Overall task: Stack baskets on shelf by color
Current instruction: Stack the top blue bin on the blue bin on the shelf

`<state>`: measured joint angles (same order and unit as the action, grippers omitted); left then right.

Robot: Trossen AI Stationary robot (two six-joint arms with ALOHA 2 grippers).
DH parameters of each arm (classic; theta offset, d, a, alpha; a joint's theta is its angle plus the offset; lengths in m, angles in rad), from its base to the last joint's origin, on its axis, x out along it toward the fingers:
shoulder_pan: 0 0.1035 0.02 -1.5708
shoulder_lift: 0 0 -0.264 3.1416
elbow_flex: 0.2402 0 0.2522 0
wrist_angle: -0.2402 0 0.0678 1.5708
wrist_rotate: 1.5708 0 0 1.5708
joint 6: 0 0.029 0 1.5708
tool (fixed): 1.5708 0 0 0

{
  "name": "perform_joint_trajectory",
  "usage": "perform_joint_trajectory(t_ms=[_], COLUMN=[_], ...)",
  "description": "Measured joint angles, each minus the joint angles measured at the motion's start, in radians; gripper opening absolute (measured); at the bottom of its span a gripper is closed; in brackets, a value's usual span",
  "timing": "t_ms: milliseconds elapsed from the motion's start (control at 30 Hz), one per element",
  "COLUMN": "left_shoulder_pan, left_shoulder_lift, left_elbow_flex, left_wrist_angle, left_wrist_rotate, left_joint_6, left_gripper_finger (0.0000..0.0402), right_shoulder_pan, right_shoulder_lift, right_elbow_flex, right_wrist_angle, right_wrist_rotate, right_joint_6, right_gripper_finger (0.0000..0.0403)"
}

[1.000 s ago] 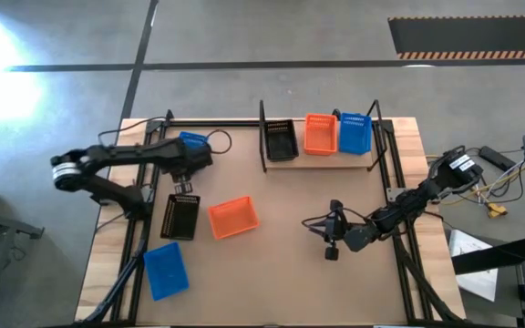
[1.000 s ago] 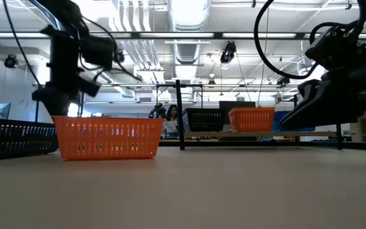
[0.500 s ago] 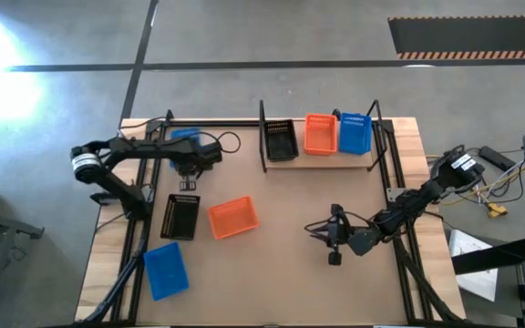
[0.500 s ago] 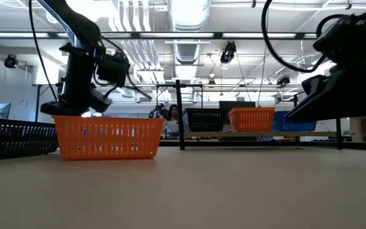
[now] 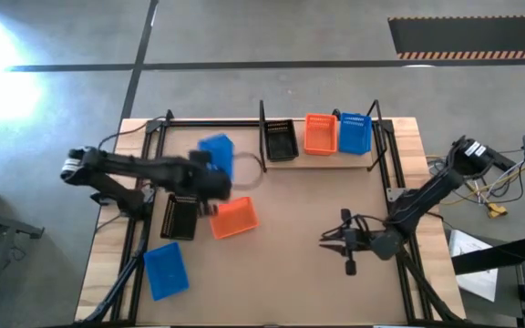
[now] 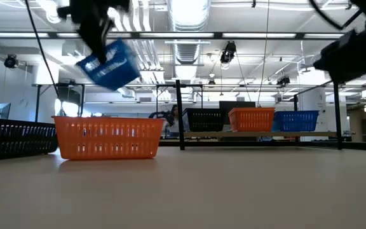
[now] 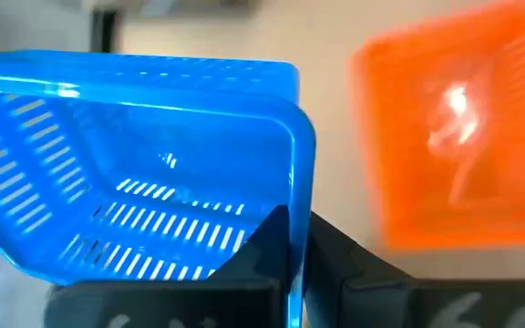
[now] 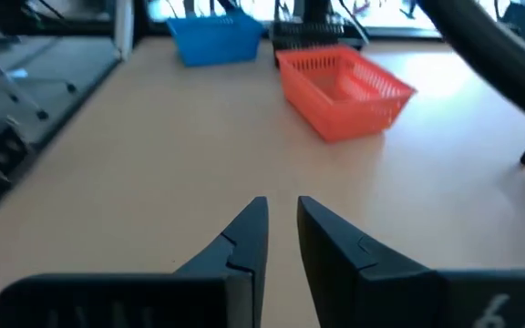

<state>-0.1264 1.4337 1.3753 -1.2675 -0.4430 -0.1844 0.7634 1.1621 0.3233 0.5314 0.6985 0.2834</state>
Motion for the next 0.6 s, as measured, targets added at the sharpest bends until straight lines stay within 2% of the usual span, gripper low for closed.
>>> perform_joint_trajectory(t_ms=[133, 267, 333, 433, 533, 600], left_shoulder_pan=[-0.106, -0.122, -0.123, -0.122, -0.127, -0.135], left_shoulder_lift=[0.157, 0.336, 0.419, 0.530, 0.613, 0.651], left_elbow_flex=[0.163, 0.299, 0.363, 0.458, 0.550, 0.599], left_wrist_angle=[0.032, 0.061, 0.087, 0.117, 0.117, 0.118], left_wrist_rotate=[0.045, 0.076, 0.092, 0.135, 0.151, 0.152], left_joint_6=[-0.017, 0.056, 0.115, 0.211, 0.316, 0.396], left_gripper_finger=[0.0000, 0.0000, 0.0000, 0.0000, 0.0000, 0.0000], right_shoulder_pan=[0.029, 0.031, 0.031, 0.028, 0.012, -0.015], right_shoulder_lift=[-0.115, -0.224, -0.269, -0.320, -0.317, -0.291], right_elbow_flex=[0.007, 0.051, 0.099, 0.223, 0.374, 0.463], right_wrist_angle=[-0.012, -0.017, -0.085, -0.387, -0.767, -0.982], right_wrist_rotate=[-0.006, -0.123, -0.156, -0.119, -0.023, -0.014], right_joint_6=[-0.087, -0.215, -0.282, -0.301, -0.220, -0.171], right_gripper_finger=[0.0047, 0.0043, 0.0044, 0.0045, 0.0046, 0.0051])
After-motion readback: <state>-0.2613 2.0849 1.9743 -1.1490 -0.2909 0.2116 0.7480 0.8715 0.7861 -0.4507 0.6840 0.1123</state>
